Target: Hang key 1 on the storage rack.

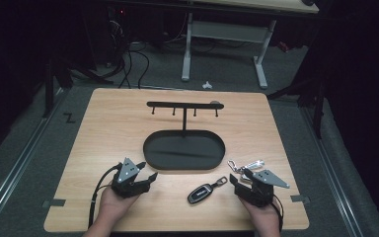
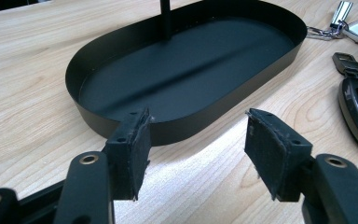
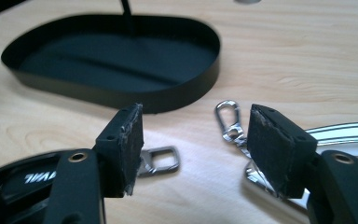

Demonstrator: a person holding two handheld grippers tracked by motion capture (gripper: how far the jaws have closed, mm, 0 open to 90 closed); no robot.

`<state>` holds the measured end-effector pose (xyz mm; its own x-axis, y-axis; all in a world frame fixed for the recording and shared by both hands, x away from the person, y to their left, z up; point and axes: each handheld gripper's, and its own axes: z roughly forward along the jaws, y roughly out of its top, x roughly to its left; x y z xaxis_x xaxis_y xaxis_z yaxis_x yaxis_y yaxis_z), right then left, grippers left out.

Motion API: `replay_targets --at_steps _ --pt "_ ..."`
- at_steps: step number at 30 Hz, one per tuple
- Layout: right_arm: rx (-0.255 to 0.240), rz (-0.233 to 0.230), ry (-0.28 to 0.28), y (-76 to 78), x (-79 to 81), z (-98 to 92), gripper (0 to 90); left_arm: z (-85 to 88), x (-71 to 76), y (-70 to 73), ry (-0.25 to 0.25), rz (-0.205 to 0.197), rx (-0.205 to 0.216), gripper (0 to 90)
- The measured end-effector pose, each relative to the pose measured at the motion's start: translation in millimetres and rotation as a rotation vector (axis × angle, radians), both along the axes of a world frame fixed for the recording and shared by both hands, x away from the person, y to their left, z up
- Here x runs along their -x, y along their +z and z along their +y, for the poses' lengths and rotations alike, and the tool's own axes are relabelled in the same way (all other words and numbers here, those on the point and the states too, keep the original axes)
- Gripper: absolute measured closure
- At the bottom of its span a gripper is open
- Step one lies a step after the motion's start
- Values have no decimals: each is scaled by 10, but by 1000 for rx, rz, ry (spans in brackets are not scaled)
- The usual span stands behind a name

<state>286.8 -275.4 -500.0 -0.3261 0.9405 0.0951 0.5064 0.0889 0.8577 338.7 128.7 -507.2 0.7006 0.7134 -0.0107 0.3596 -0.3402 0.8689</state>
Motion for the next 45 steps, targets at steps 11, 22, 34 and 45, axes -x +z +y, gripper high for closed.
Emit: replay_targets --at_steps 11,22,34,45 --pt "61 82 131 -69 7 531 384 0 -13 -7 -1 3 -5 407" --pt "165 106 176 -172 11 857 328 11 -25 -12 -8 7 -9 407" --pt "195 122 181 -209 79 808 331 -15 -24 -7 -15 4 -13 407" --pt "188 125 141 -204 229 617 330 -181 -102 -2 -46 -8 -1 407"
